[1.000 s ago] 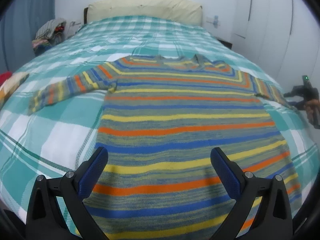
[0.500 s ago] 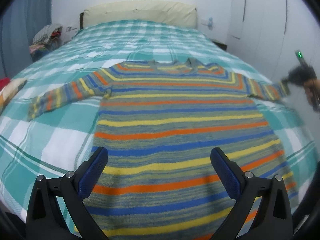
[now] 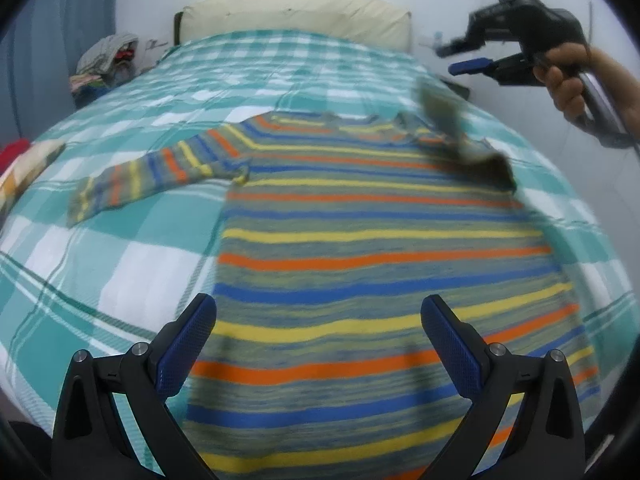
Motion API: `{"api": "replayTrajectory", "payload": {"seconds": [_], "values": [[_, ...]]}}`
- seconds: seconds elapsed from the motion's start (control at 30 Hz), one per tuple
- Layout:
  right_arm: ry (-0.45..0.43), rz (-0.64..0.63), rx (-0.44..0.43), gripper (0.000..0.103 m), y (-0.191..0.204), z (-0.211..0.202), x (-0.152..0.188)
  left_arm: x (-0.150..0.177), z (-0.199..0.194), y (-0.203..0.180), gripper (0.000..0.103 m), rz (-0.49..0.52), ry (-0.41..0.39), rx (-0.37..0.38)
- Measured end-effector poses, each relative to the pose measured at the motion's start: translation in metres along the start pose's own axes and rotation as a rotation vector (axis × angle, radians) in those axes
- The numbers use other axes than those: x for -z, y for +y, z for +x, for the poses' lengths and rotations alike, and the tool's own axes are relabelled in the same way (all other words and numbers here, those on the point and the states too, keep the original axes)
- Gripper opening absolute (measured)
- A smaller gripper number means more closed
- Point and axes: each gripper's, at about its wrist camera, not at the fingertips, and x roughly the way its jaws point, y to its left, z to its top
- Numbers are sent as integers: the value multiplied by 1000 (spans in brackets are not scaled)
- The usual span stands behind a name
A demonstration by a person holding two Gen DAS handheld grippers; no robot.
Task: Fold small clothes
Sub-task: 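Fold the held sleeve across the chest with the right gripper and release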
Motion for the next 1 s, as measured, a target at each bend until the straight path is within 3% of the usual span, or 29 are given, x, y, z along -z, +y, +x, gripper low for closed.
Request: {"api": "replayTrajectory", "payload": {"seconds": [0.13, 0.23, 0.37, 0.57, 0.73, 0.8, 0.87, 1.0], "values": [[-25, 5, -58, 43, -6, -3, 16, -1, 1, 6, 102, -31, 10, 15], [-60, -9, 39, 48, -30, -26, 30, -1, 3, 5, 102, -41, 23, 37], [-109, -40, 242, 54, -74, -58, 67, 1, 3, -3, 102, -25, 28, 56], [-172, -101, 508, 54, -131, -94, 179, 6, 5, -16, 102, 34, 28, 37], [-222, -145, 618, 61, -143, -93, 240, 7, 9, -19, 102, 34, 30, 44], [-240, -131, 626, 65, -144, -92, 243, 7, 13, -19, 102, 27, 38, 53], [-226, -135, 645, 79, -146, -88, 242, 8, 15, -21, 102, 19, 47, 59], [-223, -128, 642, 83, -148, -79, 240, 9, 9, -24, 102, 35, 20, 67]]}}
